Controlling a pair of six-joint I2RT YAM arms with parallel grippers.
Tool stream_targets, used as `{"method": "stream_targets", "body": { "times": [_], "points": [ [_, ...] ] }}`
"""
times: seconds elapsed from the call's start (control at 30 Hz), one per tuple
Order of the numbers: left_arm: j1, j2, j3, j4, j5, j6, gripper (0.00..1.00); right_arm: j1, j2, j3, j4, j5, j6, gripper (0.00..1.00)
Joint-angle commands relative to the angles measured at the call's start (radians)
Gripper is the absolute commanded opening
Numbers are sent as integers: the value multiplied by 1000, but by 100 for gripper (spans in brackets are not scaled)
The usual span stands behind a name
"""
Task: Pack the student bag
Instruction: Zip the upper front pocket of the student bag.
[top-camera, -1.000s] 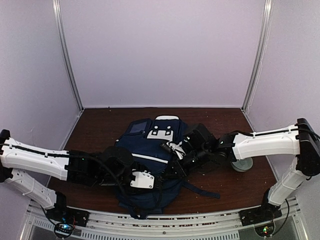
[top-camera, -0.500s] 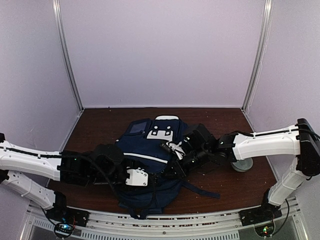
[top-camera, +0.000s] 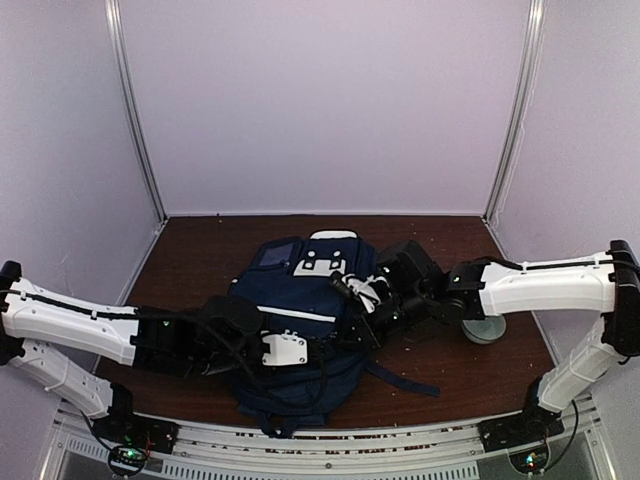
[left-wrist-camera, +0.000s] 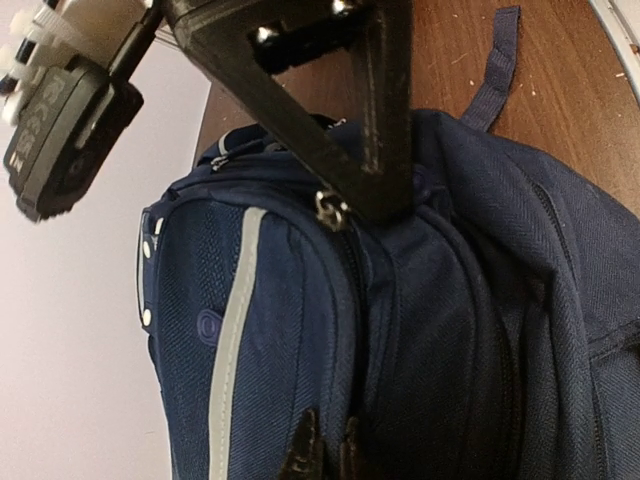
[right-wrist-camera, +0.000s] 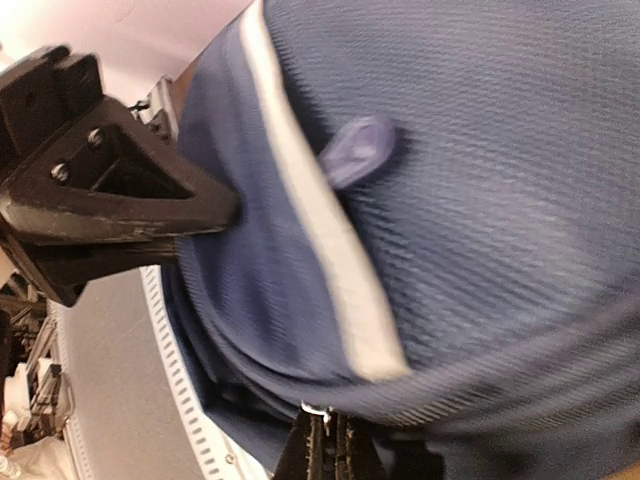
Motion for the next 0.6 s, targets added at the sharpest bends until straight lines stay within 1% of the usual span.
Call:
{"method": "stream_targets", "body": {
  "times": [0.0, 0.1, 0.2, 0.37, 0.5, 0.57],
  "points": [
    [19, -44, -25, -75, -59, -37, 0, -99, -74, -7, -115, 230, -38, 0],
    [20, -63, -28, -96, -28, -41, 0, -143, -72, 29, -190, 350, -80, 0],
    [19, -73, -29, -108, -6, -43, 0, -176, -47, 86, -260, 416, -120, 0],
    [19, -74, -26, -85, 0, -64, 0, -195, -19, 147, -273, 411, -157, 0],
    [19, -63, -23, 26, 17, -115, 0, -197, -30, 147, -256, 400, -167, 0],
    [19, -45, -11, 86, 38, -141, 0, -204, -45, 144, -253, 389, -170, 11]
  ]
}}
